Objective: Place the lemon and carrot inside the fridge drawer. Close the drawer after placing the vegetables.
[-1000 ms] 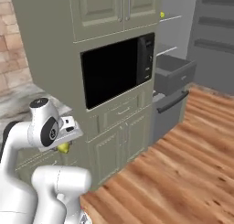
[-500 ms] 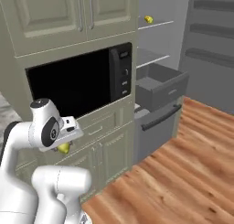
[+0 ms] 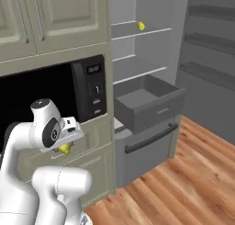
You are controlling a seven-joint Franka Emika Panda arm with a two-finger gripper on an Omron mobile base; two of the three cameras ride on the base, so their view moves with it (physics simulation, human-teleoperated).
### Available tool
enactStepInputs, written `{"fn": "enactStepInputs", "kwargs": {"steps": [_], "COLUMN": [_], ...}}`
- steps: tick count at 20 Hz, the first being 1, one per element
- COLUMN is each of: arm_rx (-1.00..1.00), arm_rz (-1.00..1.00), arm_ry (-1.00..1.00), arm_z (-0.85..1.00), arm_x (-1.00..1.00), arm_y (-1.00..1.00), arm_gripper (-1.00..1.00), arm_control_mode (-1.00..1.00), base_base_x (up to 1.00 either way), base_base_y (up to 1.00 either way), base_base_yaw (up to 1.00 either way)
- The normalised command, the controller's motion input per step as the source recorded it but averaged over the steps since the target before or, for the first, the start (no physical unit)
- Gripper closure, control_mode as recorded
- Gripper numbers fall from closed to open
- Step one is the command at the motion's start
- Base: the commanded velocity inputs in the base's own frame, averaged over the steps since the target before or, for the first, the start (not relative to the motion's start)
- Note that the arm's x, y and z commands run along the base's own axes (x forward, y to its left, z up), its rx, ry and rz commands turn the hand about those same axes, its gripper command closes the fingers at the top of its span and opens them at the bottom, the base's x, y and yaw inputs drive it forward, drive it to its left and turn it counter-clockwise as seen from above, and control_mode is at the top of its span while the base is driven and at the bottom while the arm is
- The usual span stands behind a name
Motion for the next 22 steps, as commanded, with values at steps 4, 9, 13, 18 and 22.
{"fn": "enactStepInputs", "kwargs": {"steps": [4,9,13,18,22], "arm_rx": [0.0,0.0,0.0,0.0,0.0], "arm_rz": [0.0,0.0,0.0,0.0,0.0], "arm_ry": [0.0,0.0,0.0,0.0,0.0], "arm_z": [0.0,0.0,0.0,0.0,0.0], "arm_x": [0.0,0.0,0.0,0.0,0.0], "arm_y": [0.0,0.0,0.0,0.0,0.0], "arm_gripper": [1.0,1.0,1.0,1.0,1.0], "arm_control_mode": [1.0,1.0,1.0,1.0,1.0], "base_base_x": [1.0,1.0,1.0,0.99,0.84], "base_base_y": [-1.0,-0.98,-0.93,-0.69,-0.47], "base_base_yaw": [0.28,0.31,0.35,0.42,0.45]}}
